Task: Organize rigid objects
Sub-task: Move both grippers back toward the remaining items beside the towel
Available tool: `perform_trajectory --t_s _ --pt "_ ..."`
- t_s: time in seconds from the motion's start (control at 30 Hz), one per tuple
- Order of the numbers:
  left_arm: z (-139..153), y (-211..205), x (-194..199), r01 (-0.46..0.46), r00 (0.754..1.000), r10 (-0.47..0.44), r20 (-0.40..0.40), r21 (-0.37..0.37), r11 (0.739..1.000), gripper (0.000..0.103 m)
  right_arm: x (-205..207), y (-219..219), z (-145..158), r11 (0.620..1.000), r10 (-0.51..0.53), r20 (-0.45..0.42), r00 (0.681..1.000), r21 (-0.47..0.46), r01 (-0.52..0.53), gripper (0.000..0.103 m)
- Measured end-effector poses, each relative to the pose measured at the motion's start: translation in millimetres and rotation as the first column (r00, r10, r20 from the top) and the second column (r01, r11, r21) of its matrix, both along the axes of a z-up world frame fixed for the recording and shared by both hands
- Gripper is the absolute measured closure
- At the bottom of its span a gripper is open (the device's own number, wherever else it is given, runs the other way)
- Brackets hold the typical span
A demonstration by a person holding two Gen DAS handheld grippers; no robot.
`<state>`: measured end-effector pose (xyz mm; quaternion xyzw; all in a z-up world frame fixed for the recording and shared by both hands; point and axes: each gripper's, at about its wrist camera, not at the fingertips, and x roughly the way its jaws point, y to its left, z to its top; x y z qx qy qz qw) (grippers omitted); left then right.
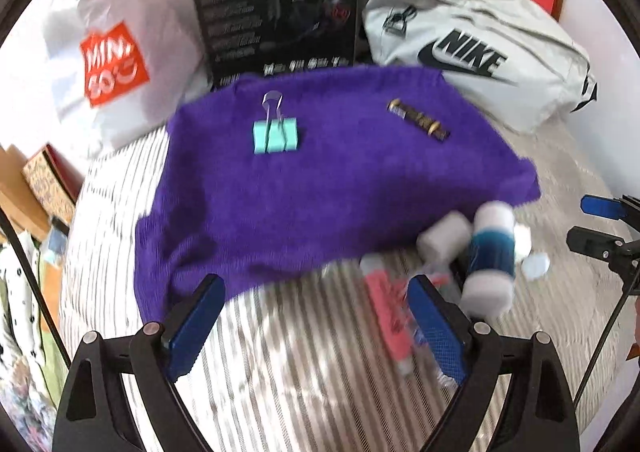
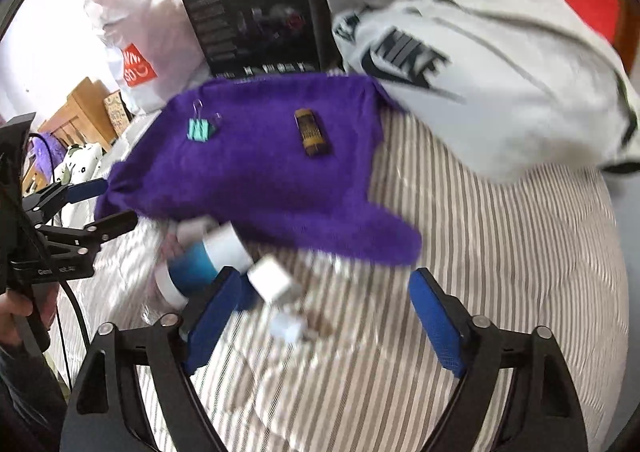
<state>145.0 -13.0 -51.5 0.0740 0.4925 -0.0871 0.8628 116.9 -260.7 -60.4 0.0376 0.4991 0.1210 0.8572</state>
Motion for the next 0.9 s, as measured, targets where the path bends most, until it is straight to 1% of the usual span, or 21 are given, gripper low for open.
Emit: perform_trajectory --t_s 0.07,0.13,0.27,0.33,0.43,0.57,0.6,0.67,0.7,0.77,0.9 --pt "-10 5 -5 -0.009 1.0 0.008 -0.025 -0.016 1.0 0.01 -6 -2 -8 1.0 -0.012 -0.013 1.0 0.011 0.012 0.015" --pt "-20 7 -7 -0.027 0.999 0.027 -0.046 -0.012 1.0 0.01 -12 -4 -17 0.999 -0.026 -0.033 0.999 0.029 0.027 0.015" --pt "-32 5 -6 -0.038 0.997 0.037 -0.062 -0.012 0.999 0.01 -21 -5 -27 0.997 -0.05 -0.06 0.997 0.063 0.054 0.015" --pt "-34 2 -5 -0.04 0.998 0.038 -0.056 -0.031 0.999 0.01 -26 -5 -28 0.996 -0.051 -0.063 0.997 0.071 0.056 0.015" --pt "-34 -1 -2 -0.059 0.997 0.056 -0.053 -0.038 0.998 0.01 -31 -1 -29 0.997 -0.04 -0.064 0.997 0.066 0.044 0.015" --pt "-37 -8 0 -0.06 0.997 0.058 -0.052 -0.041 0.997 0.01 -33 0 -33 0.997 -0.041 -0.074 0.996 0.069 0.047 0.015" --pt "-39 -10 1 -0.06 0.997 0.059 -0.057 -0.03 0.998 0.01 -33 0 -34 0.996 -0.041 -0.077 0.996 0.071 0.047 0.015" --pt "-45 -17 1 -0.042 0.997 0.043 -0.061 0.028 0.999 0.009 -33 1 -36 0.997 -0.042 -0.081 0.996 0.062 0.048 0.015" --pt "-45 -17 -1 -0.037 0.998 0.039 -0.043 0.031 0.999 0.009 -33 2 -37 0.997 -0.041 -0.081 0.996 0.061 0.046 0.015" --pt "-45 -16 -3 -0.036 0.999 0.037 -0.036 0.035 0.999 0.009 -33 1 -38 0.997 -0.041 -0.084 0.996 0.064 0.046 0.015" --pt "-43 -6 -7 -0.075 0.997 0.075 0.003 0.067 0.995 0.01 -35 -2 -38 0.996 -0.04 -0.075 0.996 0.077 0.046 0.015"
